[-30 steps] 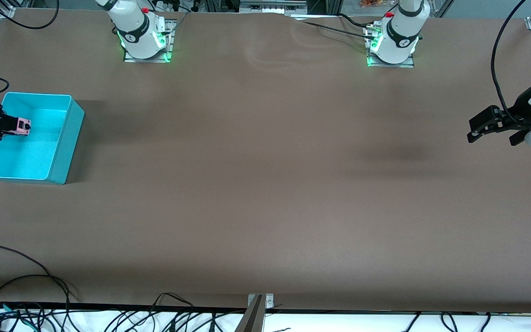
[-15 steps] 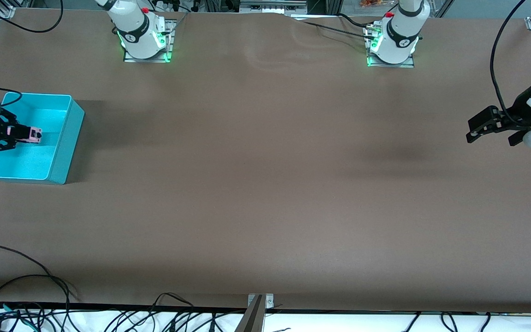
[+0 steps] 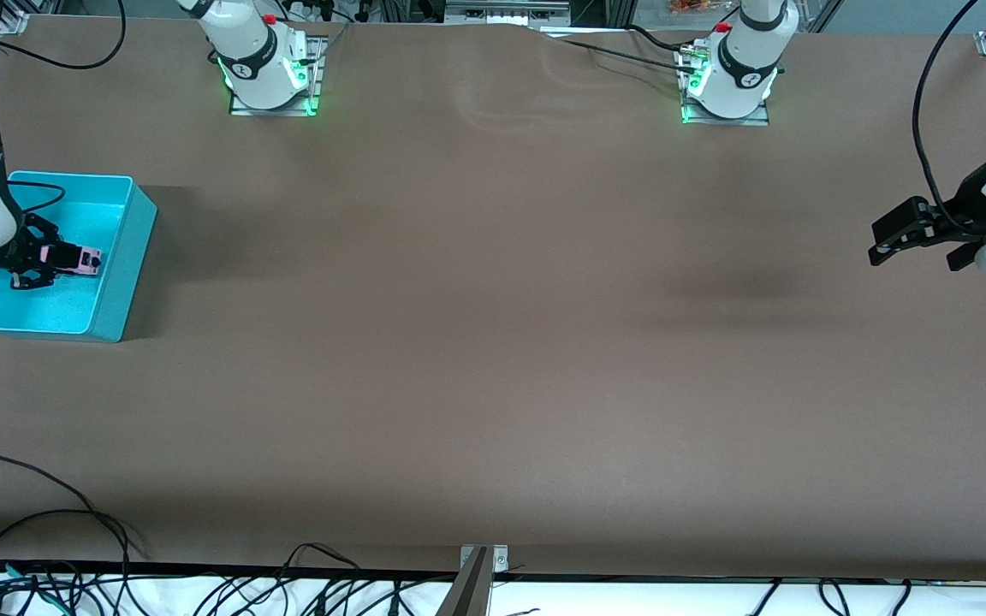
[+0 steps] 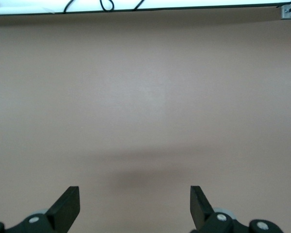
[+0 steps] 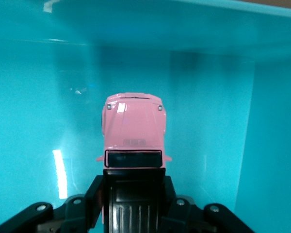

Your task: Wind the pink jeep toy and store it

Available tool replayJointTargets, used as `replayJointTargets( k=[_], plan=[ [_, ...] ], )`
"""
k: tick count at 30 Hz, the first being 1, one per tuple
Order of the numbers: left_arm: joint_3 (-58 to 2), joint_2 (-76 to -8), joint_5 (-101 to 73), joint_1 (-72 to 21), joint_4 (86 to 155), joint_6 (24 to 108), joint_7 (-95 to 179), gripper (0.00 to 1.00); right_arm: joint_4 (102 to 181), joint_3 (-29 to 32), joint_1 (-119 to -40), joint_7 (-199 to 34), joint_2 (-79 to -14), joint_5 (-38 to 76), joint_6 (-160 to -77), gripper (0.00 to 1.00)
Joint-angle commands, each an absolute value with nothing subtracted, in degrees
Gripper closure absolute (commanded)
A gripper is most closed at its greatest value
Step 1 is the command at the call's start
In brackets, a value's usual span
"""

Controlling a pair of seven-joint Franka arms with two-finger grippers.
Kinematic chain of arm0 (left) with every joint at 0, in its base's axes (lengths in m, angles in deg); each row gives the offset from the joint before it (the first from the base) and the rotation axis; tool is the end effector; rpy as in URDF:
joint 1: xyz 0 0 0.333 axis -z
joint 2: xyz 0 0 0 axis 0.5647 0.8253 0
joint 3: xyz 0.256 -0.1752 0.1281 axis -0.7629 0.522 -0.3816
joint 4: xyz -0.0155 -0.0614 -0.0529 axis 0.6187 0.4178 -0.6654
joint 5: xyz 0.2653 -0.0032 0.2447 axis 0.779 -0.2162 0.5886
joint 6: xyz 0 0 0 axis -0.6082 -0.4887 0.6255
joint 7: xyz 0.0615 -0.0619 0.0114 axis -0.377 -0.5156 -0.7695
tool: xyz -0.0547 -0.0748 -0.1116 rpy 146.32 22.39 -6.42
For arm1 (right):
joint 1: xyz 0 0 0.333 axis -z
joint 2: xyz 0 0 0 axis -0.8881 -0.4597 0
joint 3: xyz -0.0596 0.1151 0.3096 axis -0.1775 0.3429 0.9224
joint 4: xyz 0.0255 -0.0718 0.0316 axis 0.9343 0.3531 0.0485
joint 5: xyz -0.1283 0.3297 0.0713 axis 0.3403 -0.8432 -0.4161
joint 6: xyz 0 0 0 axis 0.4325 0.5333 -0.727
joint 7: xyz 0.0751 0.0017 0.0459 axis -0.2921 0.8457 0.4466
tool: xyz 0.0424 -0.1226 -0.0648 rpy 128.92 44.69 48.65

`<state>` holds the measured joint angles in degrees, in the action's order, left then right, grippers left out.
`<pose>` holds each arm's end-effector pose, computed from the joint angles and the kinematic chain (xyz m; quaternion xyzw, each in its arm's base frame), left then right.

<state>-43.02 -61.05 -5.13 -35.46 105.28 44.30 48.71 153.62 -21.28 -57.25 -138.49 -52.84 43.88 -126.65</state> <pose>0.5706 -0.0187 0.5987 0.9990 -0.0201 0.0381 0.0072 0.4887 -0.3001 0.2277 0.6940 -0.7096 -0.1069 0.0585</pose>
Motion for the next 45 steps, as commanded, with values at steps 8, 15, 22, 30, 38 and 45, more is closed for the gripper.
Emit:
replayJointTargets(
  k=[8,15,22,30,38,45],
  plan=[
    [-41.73,-60.36,-2.33,-35.08,103.48,43.47,49.53,0.0,153.22,-20.82,-57.27,-137.22,-52.95,42.61,-126.67,0.0],
    [-41.82,-60.36,-2.86,-35.17,103.48,43.47,49.26,0.0,152.87,-20.73,-57.62,-136.69,-50.14,42.78,-122.46,0.0],
    [-41.56,-60.45,-2.94,-35.08,103.39,43.47,49.17,0.0,148.75,-20.82,-58.15,-136.6,-46.71,43.58,-114.03,0.0],
    [-41.38,-60.45,-2.94,-35.17,103.39,43.47,49.35,0.0,137.85,-20.99,-58.15,-133.71,-46.62,44.45,-100.58,0.0],
    [-41.38,-60.36,-2.86,-35.17,103.39,43.47,49.17,0.0,127.48,-20.73,-58.15,-127.74,-46.62,45.77,-90.29,0.0],
    [-41.47,-60.36,-2.86,-35.26,103.39,43.47,49.61,0.0,119.21,-20.47,-59.55,-122.37,-46.62,45.6,-82.11,0.0]
  ],
)
